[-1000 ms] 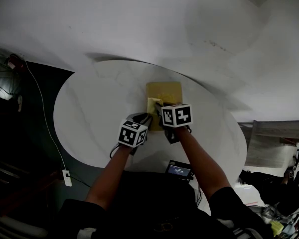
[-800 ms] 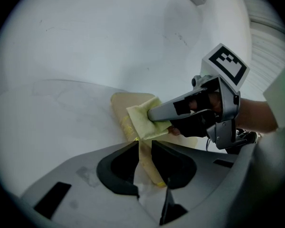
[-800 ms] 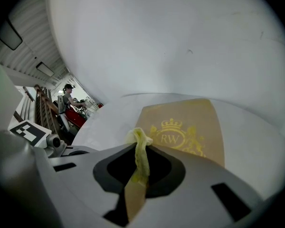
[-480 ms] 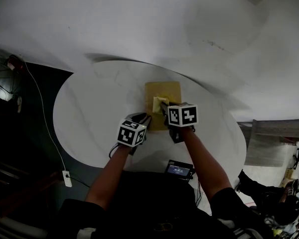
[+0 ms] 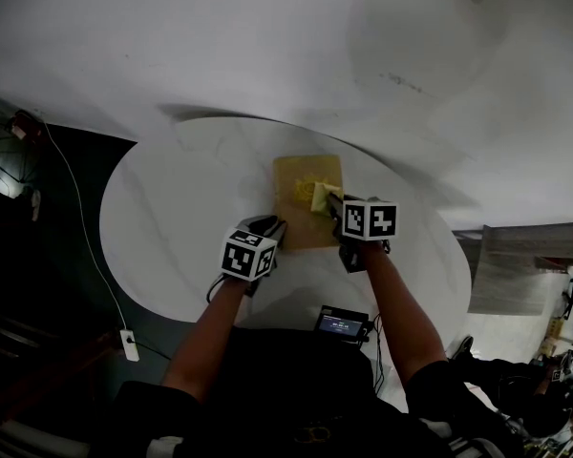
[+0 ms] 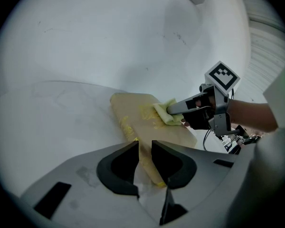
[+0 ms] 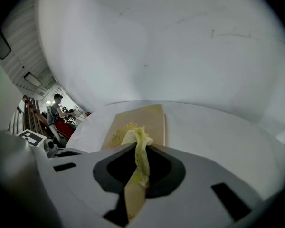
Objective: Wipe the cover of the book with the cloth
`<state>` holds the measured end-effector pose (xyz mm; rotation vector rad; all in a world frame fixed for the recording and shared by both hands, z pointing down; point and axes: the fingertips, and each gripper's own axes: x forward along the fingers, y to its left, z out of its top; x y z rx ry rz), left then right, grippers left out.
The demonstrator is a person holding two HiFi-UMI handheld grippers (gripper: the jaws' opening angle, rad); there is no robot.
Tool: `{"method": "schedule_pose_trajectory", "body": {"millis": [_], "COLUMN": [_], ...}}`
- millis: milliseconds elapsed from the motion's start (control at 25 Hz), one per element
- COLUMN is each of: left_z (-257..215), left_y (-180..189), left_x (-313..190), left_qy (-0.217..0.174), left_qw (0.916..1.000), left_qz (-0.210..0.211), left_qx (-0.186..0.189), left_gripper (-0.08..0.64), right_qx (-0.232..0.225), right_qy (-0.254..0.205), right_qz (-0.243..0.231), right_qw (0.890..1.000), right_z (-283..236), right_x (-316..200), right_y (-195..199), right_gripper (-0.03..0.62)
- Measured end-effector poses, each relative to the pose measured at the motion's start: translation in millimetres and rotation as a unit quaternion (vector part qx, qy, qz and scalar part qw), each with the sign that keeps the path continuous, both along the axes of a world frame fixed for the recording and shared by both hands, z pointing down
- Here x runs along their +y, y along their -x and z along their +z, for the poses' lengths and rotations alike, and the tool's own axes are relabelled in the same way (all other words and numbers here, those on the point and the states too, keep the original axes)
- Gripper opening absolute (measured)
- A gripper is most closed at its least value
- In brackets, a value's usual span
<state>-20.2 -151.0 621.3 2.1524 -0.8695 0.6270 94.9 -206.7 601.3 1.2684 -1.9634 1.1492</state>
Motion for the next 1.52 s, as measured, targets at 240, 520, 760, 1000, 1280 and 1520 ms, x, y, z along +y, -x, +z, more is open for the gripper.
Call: {"method": "schedule_pose_trajectory", "body": {"millis": [240, 520, 760, 1000, 1280, 1520], "left_z": [0, -1, -1, -3, -3, 1], "left_y": [0, 0, 0, 0, 4, 5], "left_x": [1, 0, 0, 0, 12, 19], "left_qy": [0.001, -0.001, -0.001, -0.004, 0.004, 0.012], "left_qw": [1.0, 1.0, 1.0, 1.0, 1.0, 0.9998], "left_qz": [0.0, 0.001, 0.002, 0.0, 0.005, -0.004], "left_qx": [0.0, -0.001, 0.0, 0.003, 0.007, 0.015], "left_gripper": [0.086, 0.086, 0.086, 0.086, 0.086, 0.086], "right_qx": [0.002, 0.006, 0.01, 0.011, -0.011, -0.041], "right_qy": [-0.001, 0.0, 0.001, 0.003, -0.017, -0.018], "right_qz": [0.026, 0.041, 0.046, 0.047, 0.028, -0.012], "right_qw": [1.0, 0.999, 0.999, 0.999, 0.999, 0.999], "right_z": [-1, -1, -1, -4, -21, -27], "right_x": [3, 7, 8, 8, 3, 7], "right_y": [-23, -43, -44, -43, -19, 25], "right_gripper": [0.087, 0.087, 0.087, 0.087, 0.087, 0.087]}}
